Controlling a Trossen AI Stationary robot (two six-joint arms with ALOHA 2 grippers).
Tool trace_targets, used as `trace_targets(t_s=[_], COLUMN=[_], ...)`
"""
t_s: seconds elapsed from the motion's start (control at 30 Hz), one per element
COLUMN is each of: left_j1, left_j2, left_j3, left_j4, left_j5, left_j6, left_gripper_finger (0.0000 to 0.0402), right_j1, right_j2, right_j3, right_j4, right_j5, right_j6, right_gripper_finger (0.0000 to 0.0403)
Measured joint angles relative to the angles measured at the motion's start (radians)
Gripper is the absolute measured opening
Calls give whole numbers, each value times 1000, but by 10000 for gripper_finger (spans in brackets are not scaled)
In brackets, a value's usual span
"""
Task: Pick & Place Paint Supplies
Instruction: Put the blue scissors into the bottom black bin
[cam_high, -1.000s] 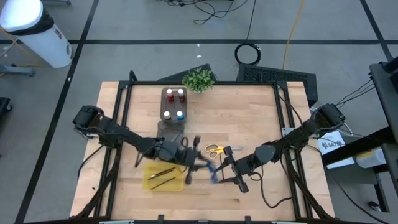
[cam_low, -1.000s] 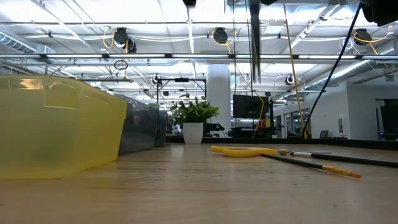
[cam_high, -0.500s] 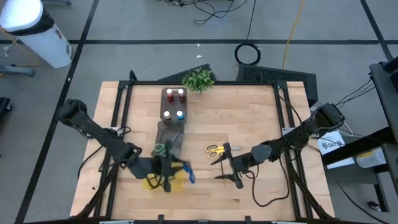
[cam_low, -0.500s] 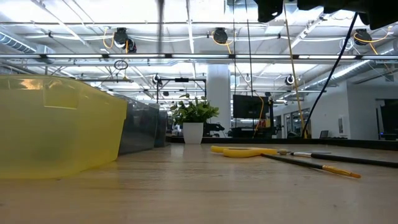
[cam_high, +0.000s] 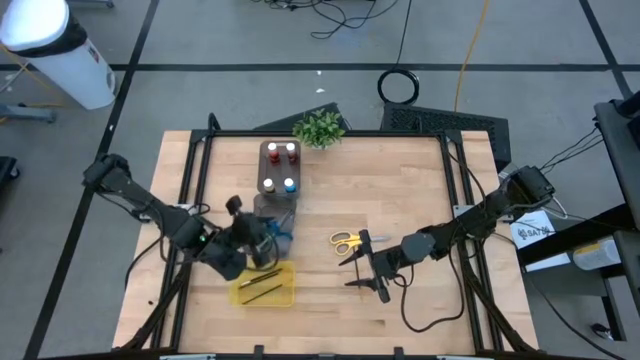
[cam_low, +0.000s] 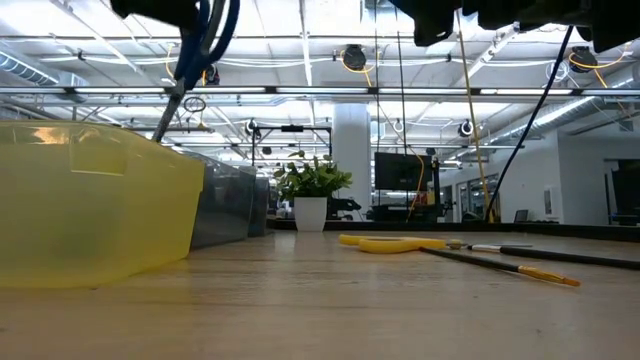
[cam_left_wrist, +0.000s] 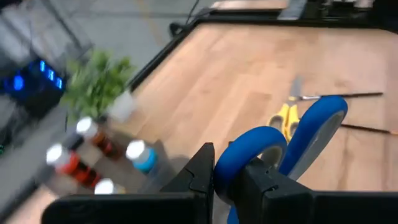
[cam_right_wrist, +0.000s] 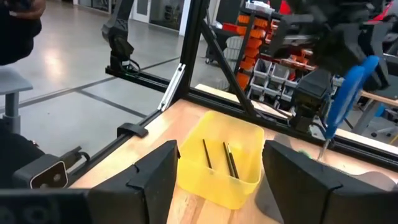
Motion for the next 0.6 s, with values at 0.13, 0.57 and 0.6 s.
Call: trace_targets(t_s=[0.13,0.57,0.6], left_j1=[37,154,158], left_j2=[1,29,36], left_j3=[0,1,2], left_j4=[-51,-197,-195], left_j5=[66,205,224], left_j6=[-209,-598,-604], left_gripper_finger=[36,47,47], right_j1=[0,0,0], right_j2=[0,0,0], right_j3=[0,0,0], right_j4=[4,6,6], right_j5=[0,0,0], right_j6=[0,8,8], right_gripper_finger=[219,216,216])
